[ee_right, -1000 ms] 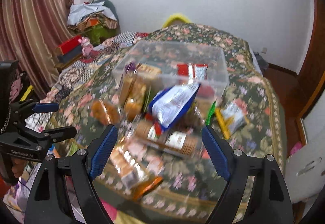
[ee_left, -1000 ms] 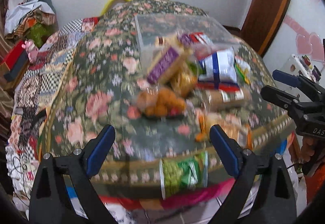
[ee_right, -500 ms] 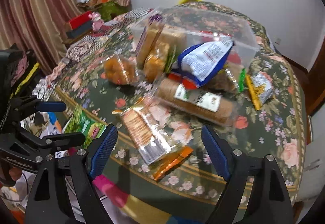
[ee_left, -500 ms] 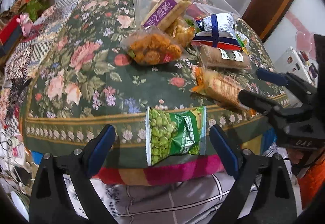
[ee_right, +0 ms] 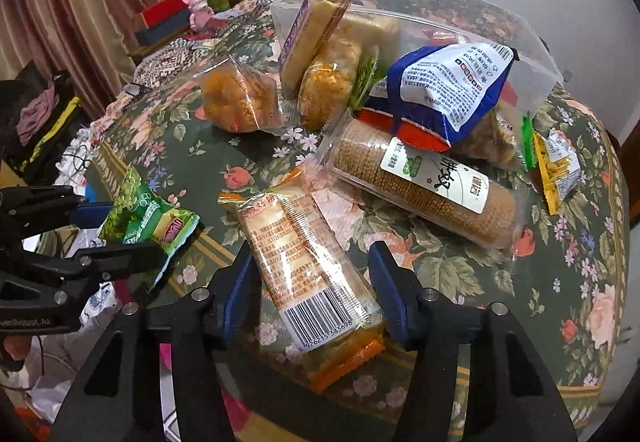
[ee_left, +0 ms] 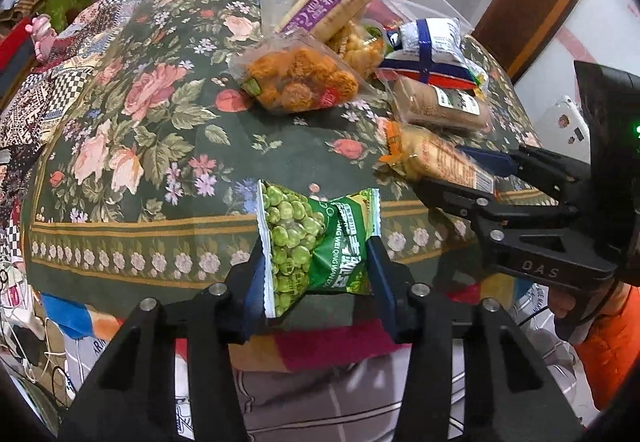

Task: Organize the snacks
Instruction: 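Grasp the green pea snack bag with the left gripper while the right grasps a wafer pack, then carry the green bag into the clear box with the left gripper while the right drops the wafer pack in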

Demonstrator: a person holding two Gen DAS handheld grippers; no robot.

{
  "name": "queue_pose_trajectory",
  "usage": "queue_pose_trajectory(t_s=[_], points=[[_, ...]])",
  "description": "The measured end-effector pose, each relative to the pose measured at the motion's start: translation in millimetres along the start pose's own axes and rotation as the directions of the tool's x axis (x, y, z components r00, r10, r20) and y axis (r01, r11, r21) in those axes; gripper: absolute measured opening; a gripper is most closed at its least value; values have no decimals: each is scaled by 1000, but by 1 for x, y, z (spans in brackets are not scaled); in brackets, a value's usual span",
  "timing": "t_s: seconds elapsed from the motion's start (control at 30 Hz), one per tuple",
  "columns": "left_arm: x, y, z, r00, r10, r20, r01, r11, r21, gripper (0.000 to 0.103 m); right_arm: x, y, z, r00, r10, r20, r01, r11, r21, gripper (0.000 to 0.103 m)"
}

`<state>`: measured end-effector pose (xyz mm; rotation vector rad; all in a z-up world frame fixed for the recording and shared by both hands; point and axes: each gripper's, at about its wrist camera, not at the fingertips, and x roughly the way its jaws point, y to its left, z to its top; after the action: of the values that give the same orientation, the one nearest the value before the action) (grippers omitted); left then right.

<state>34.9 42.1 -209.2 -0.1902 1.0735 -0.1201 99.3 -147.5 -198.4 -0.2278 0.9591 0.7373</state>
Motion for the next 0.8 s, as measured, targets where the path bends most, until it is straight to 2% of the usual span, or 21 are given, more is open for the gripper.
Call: queue_pose_trajectory(t_s=[0.27,0.5,0.8], points=[[-2,9,10,998,41,38,-41,999,-12,42,-7,2,1,999,31,20,-31,999,-13,35],[-13,7,21,996,38,82,-37,999,-12,41,-22,7,8,996,67,63,-66,998,-24,31],[-38,1,44,984,27,174,-26,1000,-9,41,-53,2,23,983,52,174,-52,999,-1,31]])
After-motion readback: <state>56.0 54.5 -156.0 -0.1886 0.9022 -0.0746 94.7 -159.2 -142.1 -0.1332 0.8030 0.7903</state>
